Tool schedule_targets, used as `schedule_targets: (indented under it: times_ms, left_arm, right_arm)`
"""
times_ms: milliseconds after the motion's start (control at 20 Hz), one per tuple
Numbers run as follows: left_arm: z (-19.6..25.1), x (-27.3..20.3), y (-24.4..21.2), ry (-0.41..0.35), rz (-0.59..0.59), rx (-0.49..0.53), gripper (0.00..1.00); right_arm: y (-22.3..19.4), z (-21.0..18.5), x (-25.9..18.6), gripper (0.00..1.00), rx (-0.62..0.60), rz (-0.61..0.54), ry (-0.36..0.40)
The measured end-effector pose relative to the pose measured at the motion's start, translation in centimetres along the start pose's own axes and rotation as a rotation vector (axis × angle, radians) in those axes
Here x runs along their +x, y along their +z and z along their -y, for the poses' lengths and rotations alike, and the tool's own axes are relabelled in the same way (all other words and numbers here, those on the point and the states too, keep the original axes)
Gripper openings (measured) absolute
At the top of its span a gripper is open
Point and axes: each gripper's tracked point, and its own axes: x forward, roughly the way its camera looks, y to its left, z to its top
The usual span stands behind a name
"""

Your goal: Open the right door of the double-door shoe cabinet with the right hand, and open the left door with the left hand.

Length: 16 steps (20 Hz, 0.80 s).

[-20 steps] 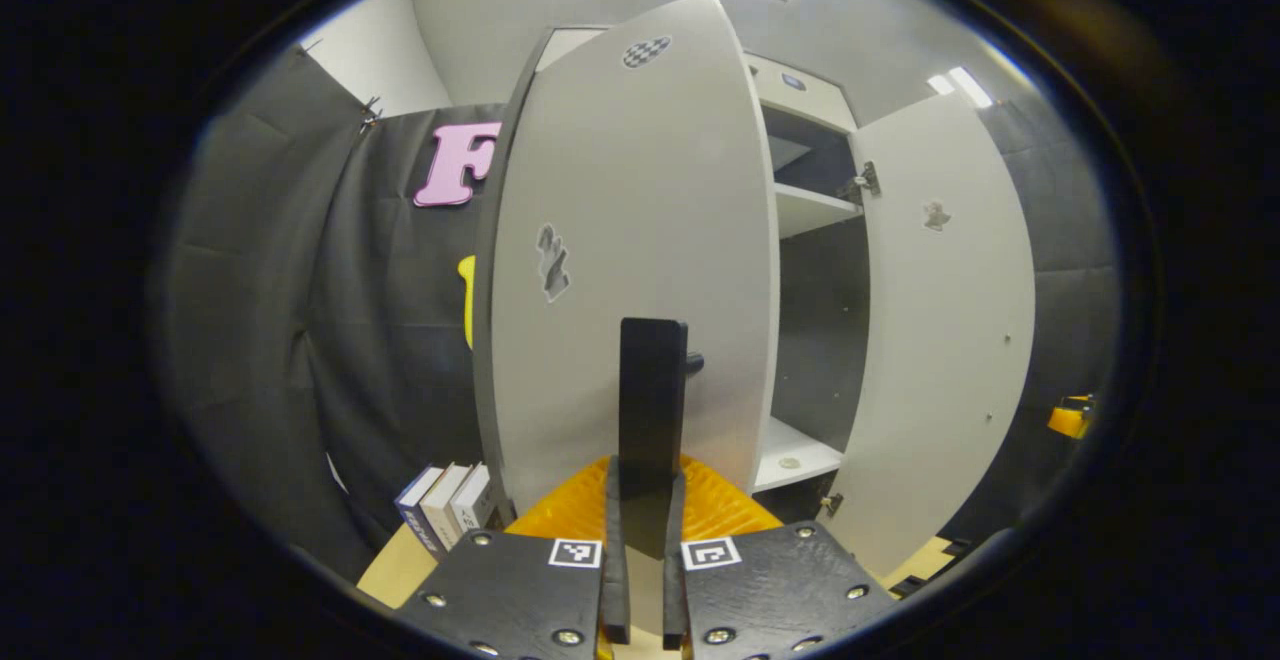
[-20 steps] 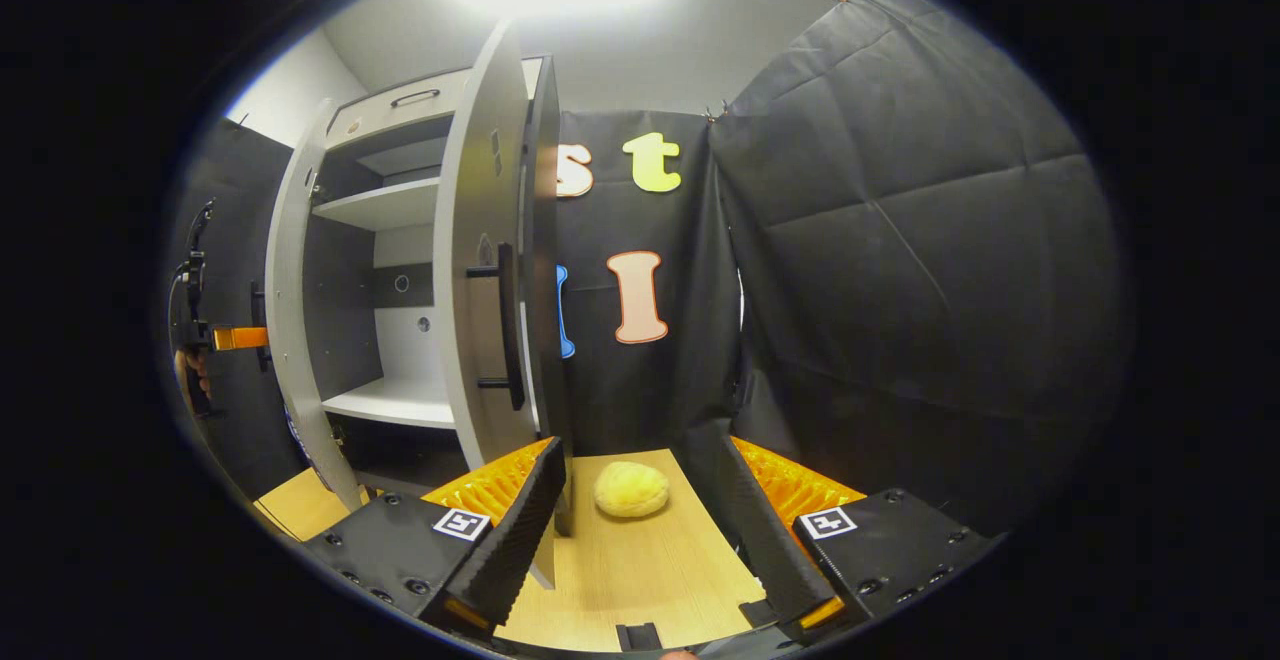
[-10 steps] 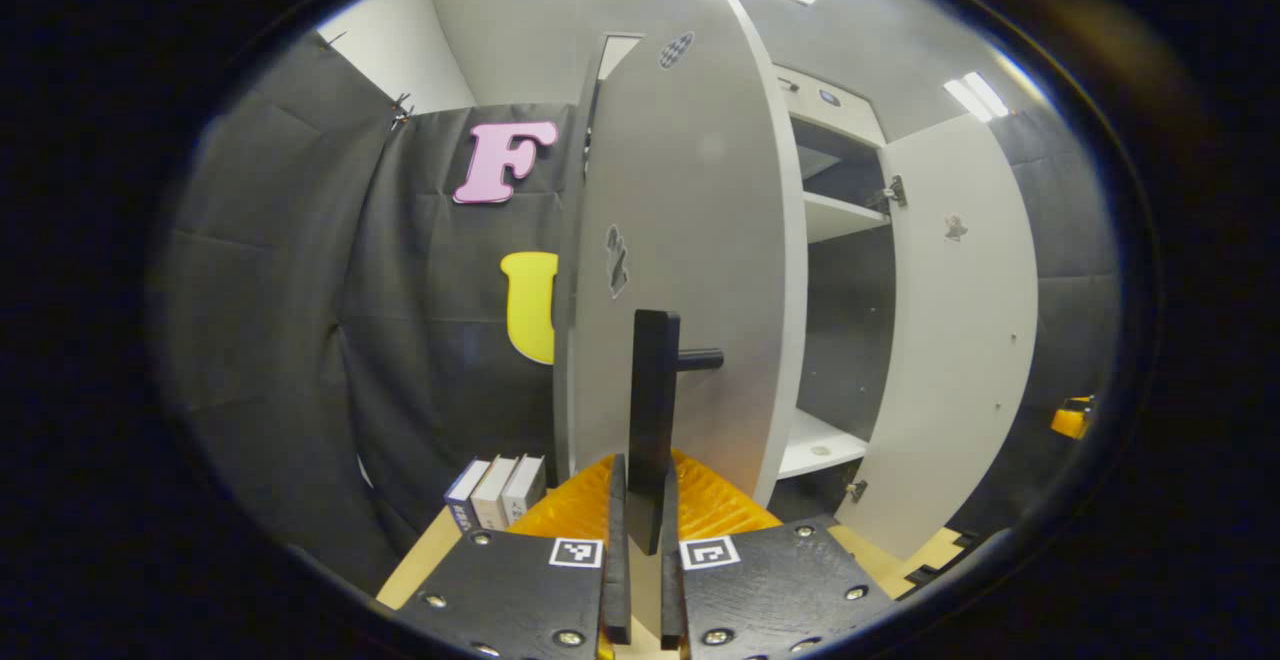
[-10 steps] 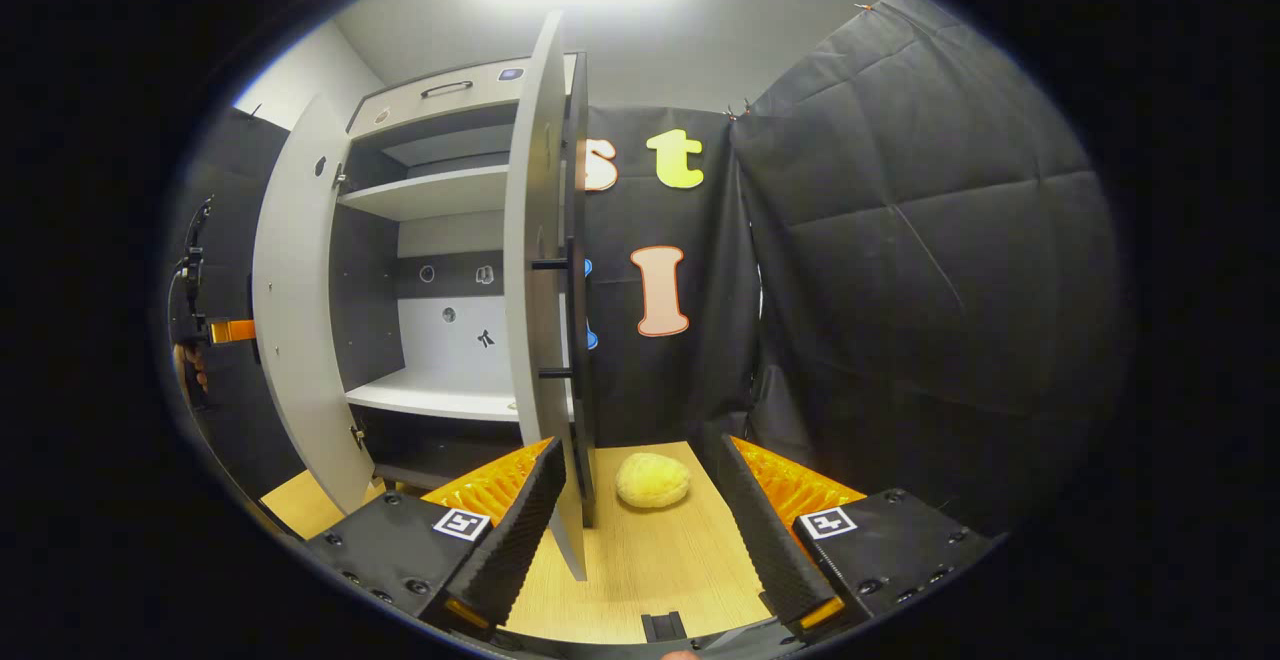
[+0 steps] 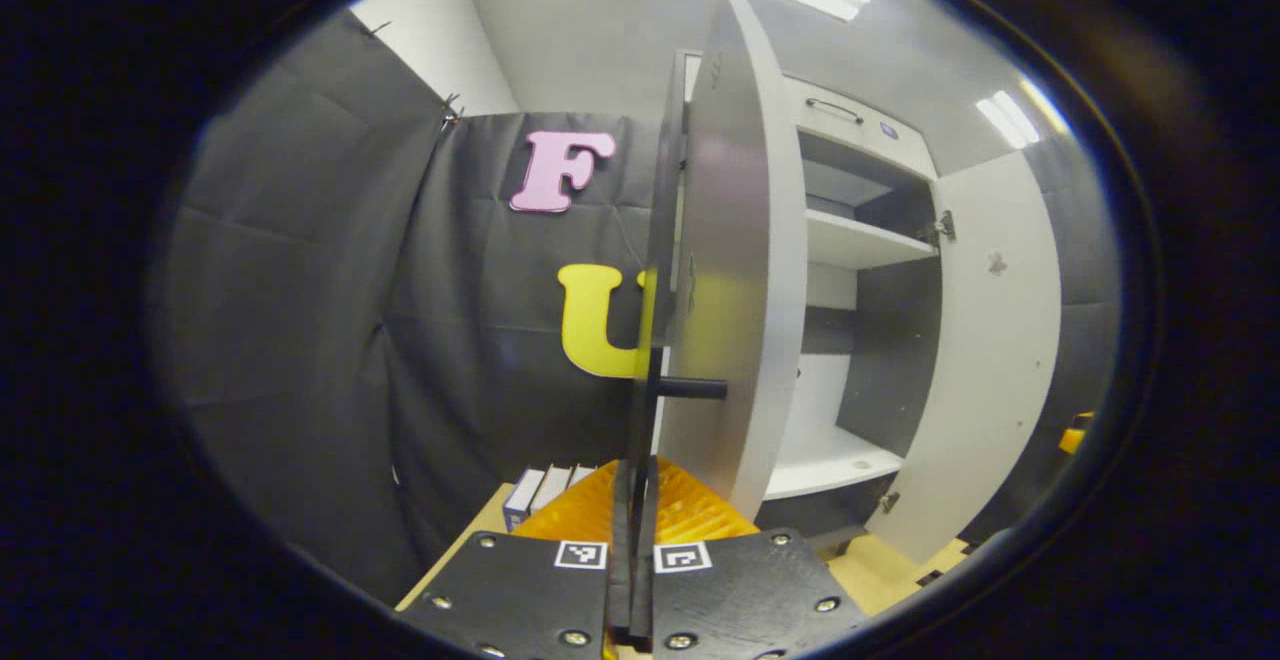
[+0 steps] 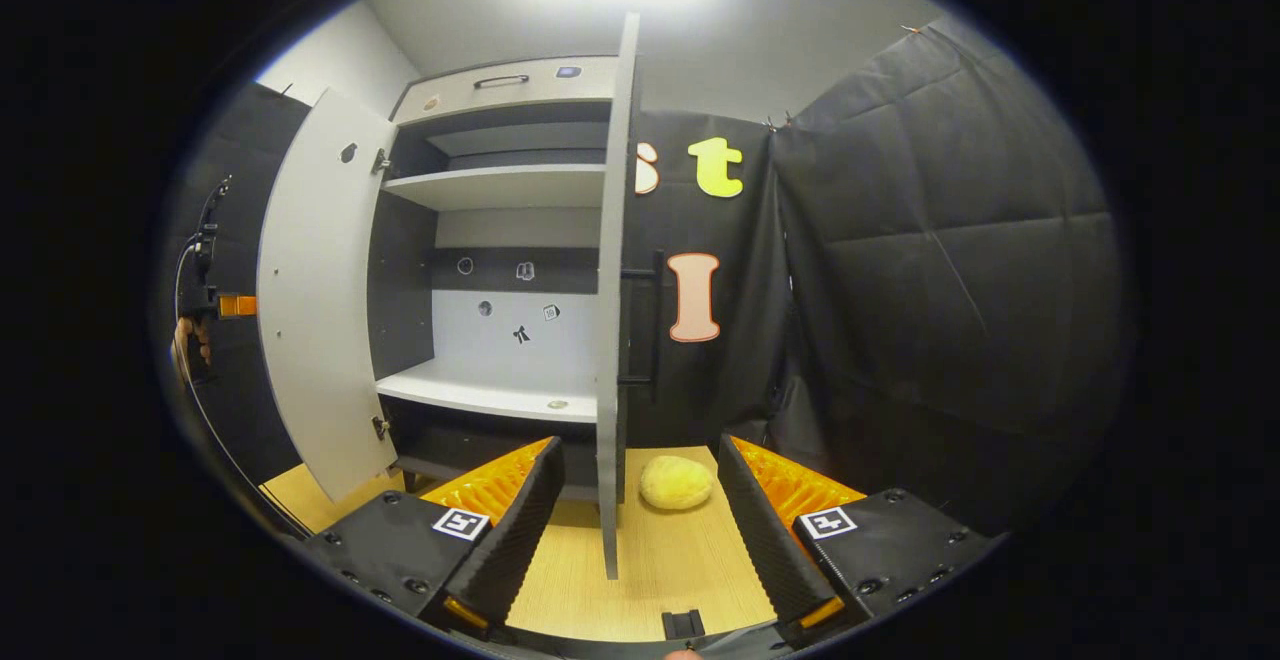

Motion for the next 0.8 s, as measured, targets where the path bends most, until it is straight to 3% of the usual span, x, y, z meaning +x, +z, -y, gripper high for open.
schedule_targets:
  times_ms: [100, 400, 500, 600, 700, 800]
  left_arm:
    - [0.0, 0.0, -0.1, 0.007, 0.004, 0.038, 0.02]
    - [0.1, -2.5, -0.4, 0.011, 0.012, 0.151, 0.00]
    - [-0.9, -4.1, -0.1, 0.045, 0.037, 0.195, 0.02]
    - [-1.0, -6.2, -0.6, 0.054, 0.041, 0.197, 0.02]
    - [-0.6, -8.6, -1.1, 0.057, 0.040, 0.184, 0.00]
    - [-0.3, -10.9, -0.9, 0.070, 0.052, 0.184, 0.09]
  right_arm:
    - [0.7, -1.1, -0.2, 0.97, 0.000, 0.009, 0.012]
    - [1.9, -3.3, -1.9, 0.94, 0.021, 0.027, 0.011]
    - [2.4, -4.5, -2.8, 0.97, 0.030, 0.048, 0.000]
    - [3.0, -5.2, -3.7, 0.94, 0.029, 0.086, -0.009]
    - [3.5, -5.9, -4.3, 0.96, 0.027, 0.103, 0.004]
    - [3.9, -5.9, -4.7, 0.96, 0.022, 0.114, 0.006]
